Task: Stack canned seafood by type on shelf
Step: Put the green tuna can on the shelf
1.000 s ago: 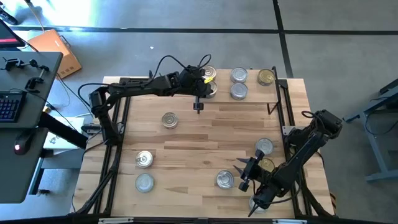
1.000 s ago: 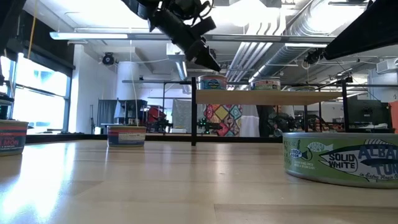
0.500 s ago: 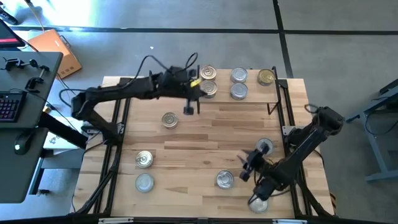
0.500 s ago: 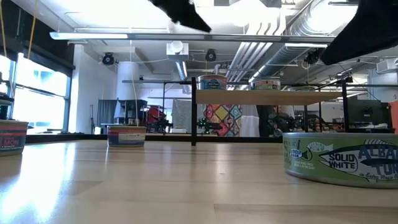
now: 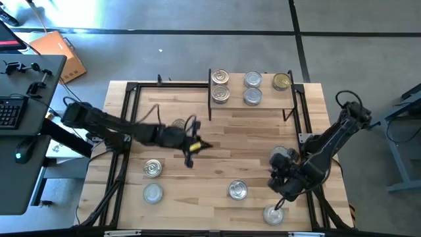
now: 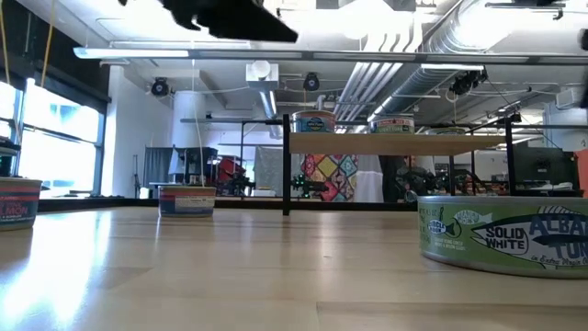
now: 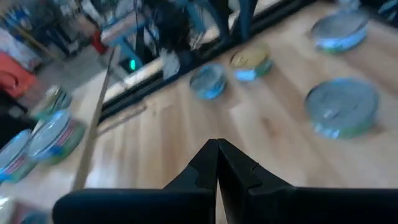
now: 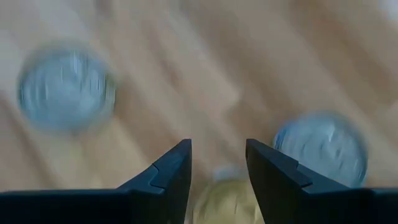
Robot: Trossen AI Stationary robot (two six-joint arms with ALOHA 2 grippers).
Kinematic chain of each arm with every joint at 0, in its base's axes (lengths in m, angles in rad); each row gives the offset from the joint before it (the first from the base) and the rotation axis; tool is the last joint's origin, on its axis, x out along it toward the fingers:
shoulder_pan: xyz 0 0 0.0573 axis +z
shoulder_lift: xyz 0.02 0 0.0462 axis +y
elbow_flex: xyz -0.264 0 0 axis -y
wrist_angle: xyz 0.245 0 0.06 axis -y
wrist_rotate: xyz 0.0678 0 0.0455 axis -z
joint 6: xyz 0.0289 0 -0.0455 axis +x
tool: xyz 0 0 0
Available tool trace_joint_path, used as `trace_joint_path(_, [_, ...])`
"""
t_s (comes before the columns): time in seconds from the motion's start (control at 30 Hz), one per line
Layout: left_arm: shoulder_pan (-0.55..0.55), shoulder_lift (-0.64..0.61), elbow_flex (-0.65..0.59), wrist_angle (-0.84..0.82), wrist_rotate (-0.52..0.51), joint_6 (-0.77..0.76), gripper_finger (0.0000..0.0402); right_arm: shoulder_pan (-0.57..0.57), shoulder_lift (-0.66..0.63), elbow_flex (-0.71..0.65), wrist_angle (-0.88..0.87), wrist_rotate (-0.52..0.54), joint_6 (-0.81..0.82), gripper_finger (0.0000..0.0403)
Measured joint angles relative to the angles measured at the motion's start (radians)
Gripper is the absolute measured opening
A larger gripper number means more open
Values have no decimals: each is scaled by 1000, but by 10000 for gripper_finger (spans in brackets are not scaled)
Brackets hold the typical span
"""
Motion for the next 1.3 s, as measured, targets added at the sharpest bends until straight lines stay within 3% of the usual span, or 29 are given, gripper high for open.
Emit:
trace_joint_path(0.1, [-66,29,-79,136,-12,-28,0,40,30,0,51,-145,-84,134])
trace_joint_path(0.2, [-116,71,-139,288,-13,-42,0,104,69,0,109,-156,-133,122])
trace_joint_path(0.4, [-158,182,-189,497,-35,-51,0,236,173,0,147,10,-21,123])
trace_joint_path(0.67, [-155,309,-188,608,-35,-129,0,346,330,1,123,174,34,220])
trace_joint_path(0.8, [-154,359,-188,672,-35,-131,0,366,427,0,50,218,97,229])
trace_joint_path(1.07, [-154,377,-188,688,-35,-163,0,387,579,0,15,242,169,192])
trace_joint_path(1.3, [-154,377,-187,692,-35,-165,0,391,615,2,-30,239,236,111])
